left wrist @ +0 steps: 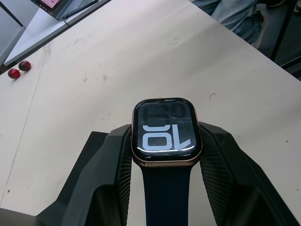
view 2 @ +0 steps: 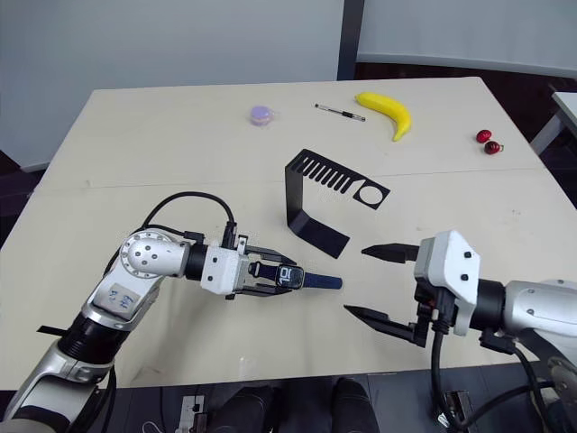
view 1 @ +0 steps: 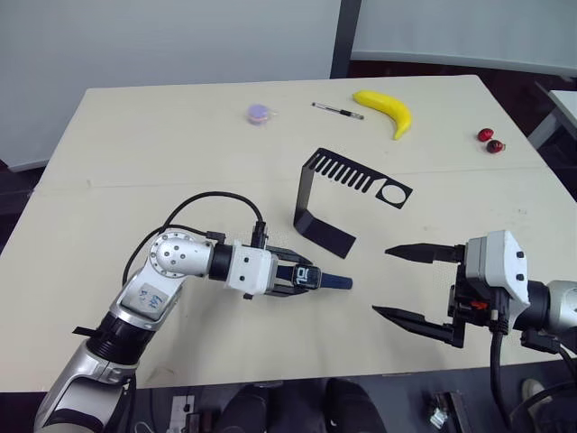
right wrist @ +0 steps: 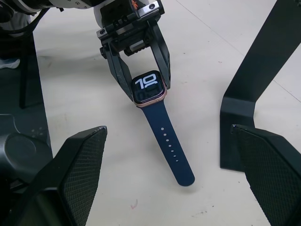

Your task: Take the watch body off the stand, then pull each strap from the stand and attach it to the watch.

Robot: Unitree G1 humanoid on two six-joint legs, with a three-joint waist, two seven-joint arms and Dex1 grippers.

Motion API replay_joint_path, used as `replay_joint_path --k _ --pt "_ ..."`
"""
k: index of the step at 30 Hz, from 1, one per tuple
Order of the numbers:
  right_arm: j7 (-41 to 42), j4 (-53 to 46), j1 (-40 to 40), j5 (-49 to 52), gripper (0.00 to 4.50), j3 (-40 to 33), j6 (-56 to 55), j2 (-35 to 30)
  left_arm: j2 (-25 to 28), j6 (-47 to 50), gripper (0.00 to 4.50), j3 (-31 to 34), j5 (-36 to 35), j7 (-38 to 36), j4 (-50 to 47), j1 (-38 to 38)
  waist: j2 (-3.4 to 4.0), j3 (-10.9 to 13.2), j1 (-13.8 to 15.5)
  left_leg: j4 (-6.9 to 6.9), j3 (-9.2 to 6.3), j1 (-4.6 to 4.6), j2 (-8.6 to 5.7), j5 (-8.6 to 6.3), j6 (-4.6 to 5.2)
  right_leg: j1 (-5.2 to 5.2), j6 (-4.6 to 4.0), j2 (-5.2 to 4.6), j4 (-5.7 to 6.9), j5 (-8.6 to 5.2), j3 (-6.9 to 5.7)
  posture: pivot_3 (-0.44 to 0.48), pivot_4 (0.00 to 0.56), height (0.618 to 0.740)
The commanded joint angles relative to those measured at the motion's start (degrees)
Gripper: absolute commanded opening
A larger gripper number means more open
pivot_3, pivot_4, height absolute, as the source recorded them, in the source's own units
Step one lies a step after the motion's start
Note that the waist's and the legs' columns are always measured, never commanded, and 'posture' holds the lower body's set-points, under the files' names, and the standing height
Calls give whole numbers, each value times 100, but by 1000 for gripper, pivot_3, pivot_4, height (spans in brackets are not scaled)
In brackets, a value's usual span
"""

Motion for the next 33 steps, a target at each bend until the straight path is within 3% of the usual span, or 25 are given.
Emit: replay_joint_path --k 1,3,7,13,17,18,19,22,27,30,33 --pt "-123 -114 -89 36 4472 -25 -111 -53 -9 -60 1575 140 -38 3 -65 -9 0 0 -1 0 0 0 0 0 0 0 0 0 2 0 0 0 150 740" --pt "-136 -109 -90 33 4472 -17 -116 -64 -10 321 1575 130 -158 1 -120 -15 0 0 -2 0 0 0 0 0 0 0 0 0 4 0 0 0 150 740" --pt "-150 -85 -38 -41 4472 -3 -148 -62 -49 2088 1575 -1 -667 49 -439 -48 0 0 -5 0 -1 0 0 0 1 0 0 2 12 0 0 0 150 740" --pt "-204 -132 49 -172 4472 91 -215 -37 -135 3073 1575 -678 105 353 -235 -68 -1 0 -4 0 -1 0 -1 -1 2 0 0 3 14 0 1 0 150 740" --pt "-180 -106 109 -211 4472 43 -233 -82 -254 3316 1575 -807 211 399 -255 -68 0 0 -2 0 -1 0 0 0 2 -1 0 4 15 0 1 0 150 740" --pt "-147 -74 130 -239 4500 18 -246 -110 -311 3424 2603 -776 169 433 -266 -60 0 0 -1 0 -1 0 0 0 2 0 0 4 14 0 1 0 150 740" --pt "-108 -42 153 -267 4500 -6 -258 -141 -352 3535 2883 -716 101 443 -290 -58 -1 0 0 0 -1 0 0 0 2 0 0 3 14 0 1 0 150 740" --pt "38 70 249 -309 4500 -116 -311 -220 -332 3884 4462 -352 -243 373 -455 -59 -1 1 -1 1 -2 -1 0 0 2 0 0 3 14 0 1 0 150 740" --pt "380 361 462 -88 4500 -510 -244 -376 607 4015 4462 997 -1519 -671 -837 201 1 0 -46 -4 -1 0 6 0 2 -5 -3 4 14 -2 2 0 150 740" --pt "858 628 714 7 4500 -905 -224 -538 1578 4282 4462 2099 -2251 -1376 -864 542 2 0 -45 -10 -2 2 11 -1 0 -7 -9 5 8 -5 1 0 150 740" --pt "1319 988 934 -69 4500 -1223 -320 -699 2478 4247 4462 2870 -2374 -1885 -780 1213 2 0 -32 -12 -2 4 12 -3 -1 -1 -10 5 4 -5 -1 0 150 740"
